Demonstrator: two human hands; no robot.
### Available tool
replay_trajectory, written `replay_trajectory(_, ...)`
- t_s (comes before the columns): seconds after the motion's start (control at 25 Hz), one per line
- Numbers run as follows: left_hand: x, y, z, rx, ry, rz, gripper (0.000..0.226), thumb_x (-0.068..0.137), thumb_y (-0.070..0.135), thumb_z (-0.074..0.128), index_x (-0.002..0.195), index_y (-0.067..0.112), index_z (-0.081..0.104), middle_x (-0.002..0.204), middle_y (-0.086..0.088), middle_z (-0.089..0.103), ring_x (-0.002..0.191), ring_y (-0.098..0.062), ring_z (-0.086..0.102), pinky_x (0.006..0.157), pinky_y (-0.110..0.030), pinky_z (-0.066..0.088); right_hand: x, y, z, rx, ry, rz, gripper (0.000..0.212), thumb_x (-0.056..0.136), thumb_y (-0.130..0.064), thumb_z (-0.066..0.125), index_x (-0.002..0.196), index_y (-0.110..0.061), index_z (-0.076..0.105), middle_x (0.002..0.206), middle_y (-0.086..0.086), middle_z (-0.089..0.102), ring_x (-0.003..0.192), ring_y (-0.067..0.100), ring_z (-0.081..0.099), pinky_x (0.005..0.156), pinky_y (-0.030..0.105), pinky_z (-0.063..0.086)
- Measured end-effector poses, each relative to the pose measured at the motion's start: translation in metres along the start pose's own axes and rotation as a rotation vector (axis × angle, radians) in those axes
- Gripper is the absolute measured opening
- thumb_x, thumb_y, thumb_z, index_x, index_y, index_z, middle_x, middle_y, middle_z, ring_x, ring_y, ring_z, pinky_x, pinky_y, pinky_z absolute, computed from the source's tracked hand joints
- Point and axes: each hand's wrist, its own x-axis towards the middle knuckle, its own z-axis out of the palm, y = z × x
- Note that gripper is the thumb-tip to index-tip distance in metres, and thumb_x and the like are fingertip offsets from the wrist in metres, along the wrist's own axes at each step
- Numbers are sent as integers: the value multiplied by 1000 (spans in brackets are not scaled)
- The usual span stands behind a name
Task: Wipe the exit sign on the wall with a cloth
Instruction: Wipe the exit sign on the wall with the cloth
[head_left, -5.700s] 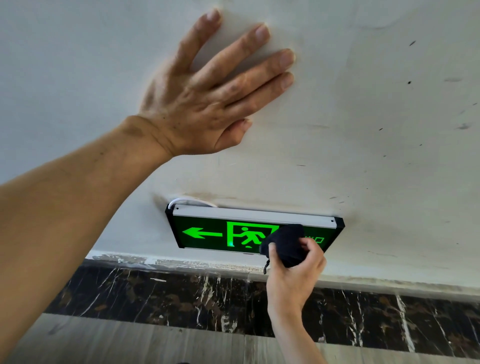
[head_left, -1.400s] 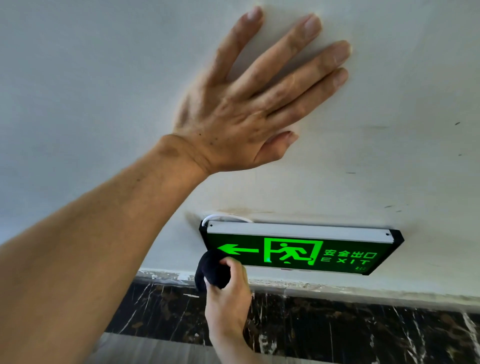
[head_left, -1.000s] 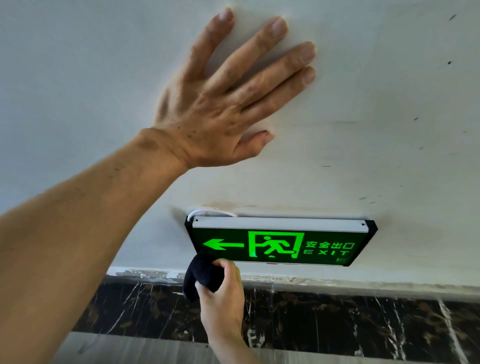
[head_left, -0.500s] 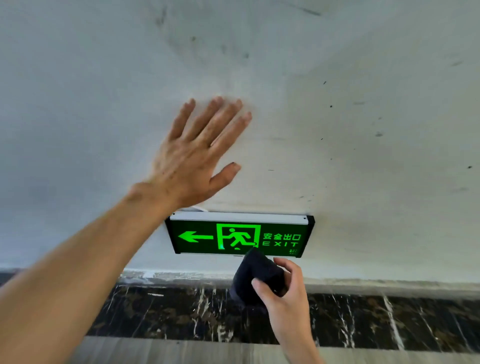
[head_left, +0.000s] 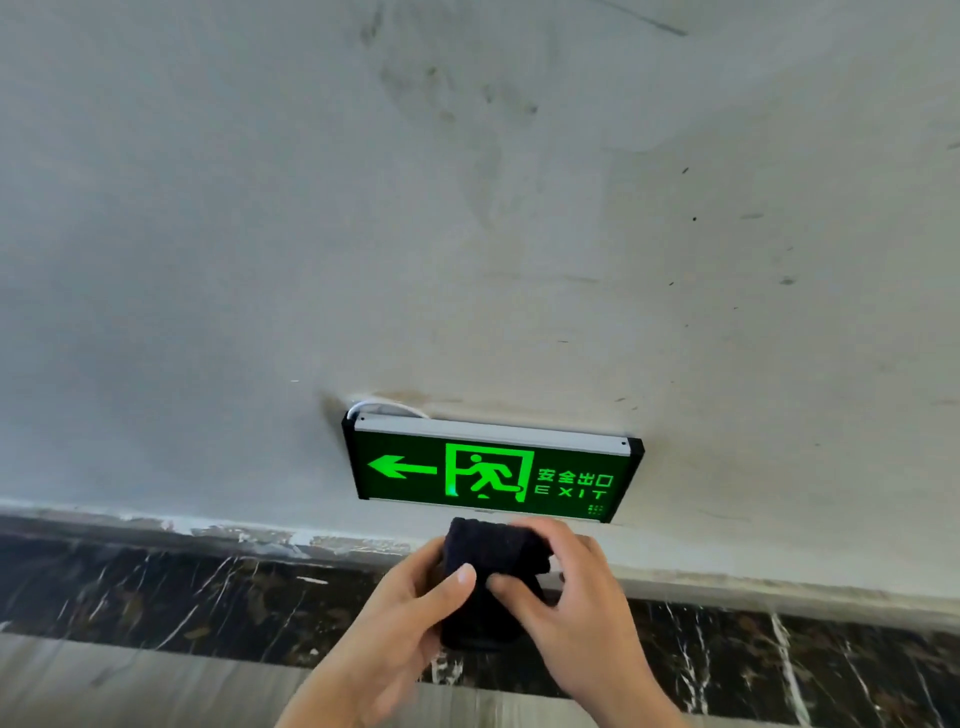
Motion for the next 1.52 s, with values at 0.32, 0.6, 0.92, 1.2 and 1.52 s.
replay_trajectory(0.32, 4, 16, -57, -325, 427, 100, 53, 83, 18, 66, 132, 1, 56, 125, -25, 68, 116, -42, 64, 93, -47, 51, 91, -58, -29, -674, 303, -820, 43, 94, -34, 51, 131, -14, 55, 142, 7, 51, 138, 26, 34, 112, 41, 28)
replay_trajectory(0.6, 16, 53, -85, -405, 565, 242, 37, 97, -5, 46, 133, 2, 50, 129, -27, 60, 111, -38, 62, 84, -45, 52, 190, -88, -79, -1077, 537, -952, 60, 97, -42, 41, 151, -25, 22, 158, 1, 15, 145, 24, 10, 116, 48, -5)
replay_trajectory(0.92, 46, 94, -81, 410, 845, 548, 58, 90, -7, 66, 128, 32, 46, 123, 5, 58, 108, -15, 60, 84, -29, 51, 219, -70, -74, -1131, 751, -1078, 61, 95, -42, 45, 150, -24, 25, 156, -2, 19, 143, 25, 18, 115, 52, 0)
replay_trajectory(1.2, 69, 64, -89, 686, 863, 576, 62, 88, -6, 66, 117, 48, 52, 110, 10, 61, 100, -14, 58, 78, -25, 47, 221, -68, -72, -1107, 777, -1100, 60, 95, -41, 44, 149, -23, 28, 155, -1, 21, 143, 24, 20, 115, 52, 4)
replay_trajectory(1.52, 86, 35, -120, 612, 799, 362, 47, 88, -9, 58, 117, 28, 60, 95, 5, 66, 98, -27, 63, 73, -29, 52, 224, -67, -71, -1109, 824, -1124, 62, 93, -42, 46, 149, -22, 29, 155, 1, 26, 142, 26, 23, 115, 54, 7)
